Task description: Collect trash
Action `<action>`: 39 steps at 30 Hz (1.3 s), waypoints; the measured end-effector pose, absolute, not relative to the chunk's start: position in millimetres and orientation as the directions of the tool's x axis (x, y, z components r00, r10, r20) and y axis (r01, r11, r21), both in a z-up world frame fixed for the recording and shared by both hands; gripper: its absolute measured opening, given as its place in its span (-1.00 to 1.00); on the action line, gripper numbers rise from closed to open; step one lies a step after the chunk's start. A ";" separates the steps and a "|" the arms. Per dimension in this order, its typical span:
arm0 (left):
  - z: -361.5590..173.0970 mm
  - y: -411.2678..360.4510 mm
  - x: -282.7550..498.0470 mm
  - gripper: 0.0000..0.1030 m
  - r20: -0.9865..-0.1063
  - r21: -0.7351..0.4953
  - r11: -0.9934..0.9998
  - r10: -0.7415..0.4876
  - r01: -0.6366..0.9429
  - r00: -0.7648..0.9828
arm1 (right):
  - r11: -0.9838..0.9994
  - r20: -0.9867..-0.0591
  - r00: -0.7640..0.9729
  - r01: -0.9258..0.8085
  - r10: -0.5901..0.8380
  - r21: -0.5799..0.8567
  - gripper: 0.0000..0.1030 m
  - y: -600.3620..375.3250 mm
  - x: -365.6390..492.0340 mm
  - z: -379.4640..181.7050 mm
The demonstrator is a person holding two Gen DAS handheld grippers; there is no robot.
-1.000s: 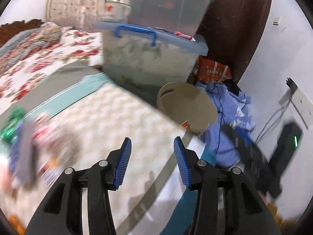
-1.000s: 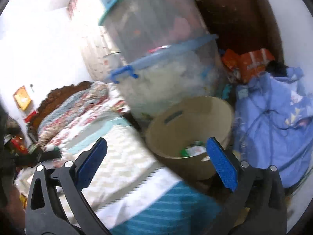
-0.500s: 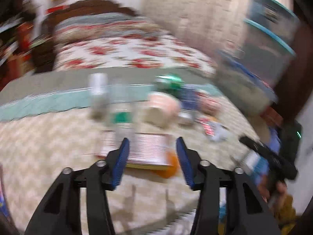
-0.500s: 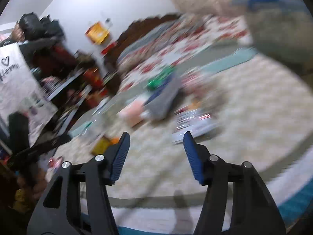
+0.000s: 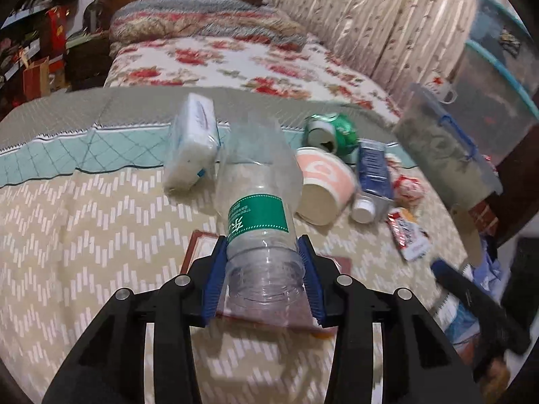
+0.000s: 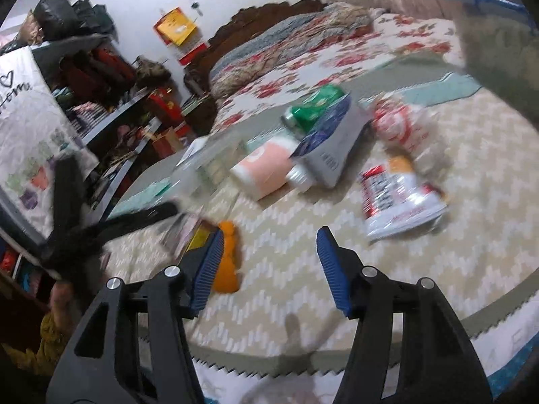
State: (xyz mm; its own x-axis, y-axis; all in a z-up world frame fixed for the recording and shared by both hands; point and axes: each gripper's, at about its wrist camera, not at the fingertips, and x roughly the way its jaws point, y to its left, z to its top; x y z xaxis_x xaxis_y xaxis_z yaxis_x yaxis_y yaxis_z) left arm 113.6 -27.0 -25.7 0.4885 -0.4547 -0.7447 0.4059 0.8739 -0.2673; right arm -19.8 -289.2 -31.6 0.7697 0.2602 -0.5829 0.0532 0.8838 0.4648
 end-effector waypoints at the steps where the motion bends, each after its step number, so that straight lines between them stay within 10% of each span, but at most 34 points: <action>1: -21.3 -22.9 104.4 -0.24 -0.728 -0.273 0.863 -0.474 0.424 0.496 | 0.882 -0.584 0.774 0.073 0.245 0.466 0.16 -295.3 -15.6 -29.9; 12: -6.7 1.4 49.7 -0.26 -0.653 -0.310 0.804 -0.568 0.508 0.501 | 0.843 -0.725 0.668 0.283 0.169 0.457 0.43 -339.1 113.0 -49.5; 17: 2.0 12.9 44.5 -0.26 -0.624 -0.335 0.798 -0.587 0.502 0.516 | 0.726 -0.665 0.660 0.257 0.350 0.638 0.19 -351.8 126.8 -69.9; 26: 18.8 2.1 48.9 -0.27 -0.569 -0.362 0.773 -0.625 0.521 0.534 | 0.861 -0.494 0.841 0.070 0.220 0.504 0.14 -338.9 6.1 0.0; 39: 20.0 -77.1 16.1 -0.27 -0.582 -0.324 0.667 -0.700 0.671 0.414 | 0.880 -0.648 0.757 0.362 -0.085 0.307 0.15 -366.7 -113.0 -59.0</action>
State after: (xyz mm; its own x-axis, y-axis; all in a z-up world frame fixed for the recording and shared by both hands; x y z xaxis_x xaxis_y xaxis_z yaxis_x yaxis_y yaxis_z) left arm 16.1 -77.1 20.0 0.4141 -0.7001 -0.5816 0.6712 0.6665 -0.3244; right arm -113.0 -366.7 -59.0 0.7567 -0.0846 -0.6483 0.3617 0.8802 0.3073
